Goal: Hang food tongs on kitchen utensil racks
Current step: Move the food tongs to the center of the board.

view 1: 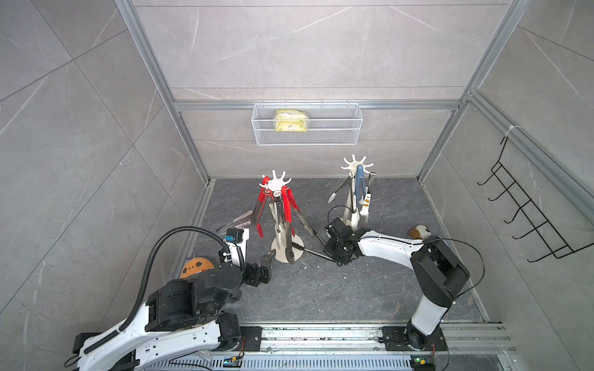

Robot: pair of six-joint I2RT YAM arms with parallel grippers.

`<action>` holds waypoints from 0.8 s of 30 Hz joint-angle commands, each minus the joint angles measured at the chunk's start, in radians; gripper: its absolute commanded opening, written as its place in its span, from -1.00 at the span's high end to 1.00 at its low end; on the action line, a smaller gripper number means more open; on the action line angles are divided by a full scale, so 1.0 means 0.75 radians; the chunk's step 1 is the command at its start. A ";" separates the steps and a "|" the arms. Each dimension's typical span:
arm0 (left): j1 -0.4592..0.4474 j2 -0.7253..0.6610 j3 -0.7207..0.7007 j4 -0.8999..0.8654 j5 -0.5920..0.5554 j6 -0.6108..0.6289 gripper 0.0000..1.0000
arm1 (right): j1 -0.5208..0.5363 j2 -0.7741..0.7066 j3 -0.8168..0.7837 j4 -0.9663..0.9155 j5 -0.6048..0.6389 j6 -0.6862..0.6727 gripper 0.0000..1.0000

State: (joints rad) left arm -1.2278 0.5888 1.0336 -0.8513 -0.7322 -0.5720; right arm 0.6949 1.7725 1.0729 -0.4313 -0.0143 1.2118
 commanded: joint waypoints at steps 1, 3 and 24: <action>0.008 0.002 0.009 0.111 -0.029 0.053 -0.96 | -0.021 0.014 -0.034 -0.252 0.091 -0.076 1.00; 0.009 0.009 0.008 0.132 -0.015 0.072 -0.97 | -0.025 0.008 -0.004 -0.285 0.111 -0.112 1.00; 0.007 0.318 0.163 0.250 0.444 0.923 -0.97 | -0.130 -0.285 -0.067 -0.360 0.204 -0.512 0.74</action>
State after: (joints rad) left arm -1.2278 0.7788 1.1027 -0.6792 -0.5003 -0.0517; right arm 0.6064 1.6329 1.0355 -0.6598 0.0986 0.9089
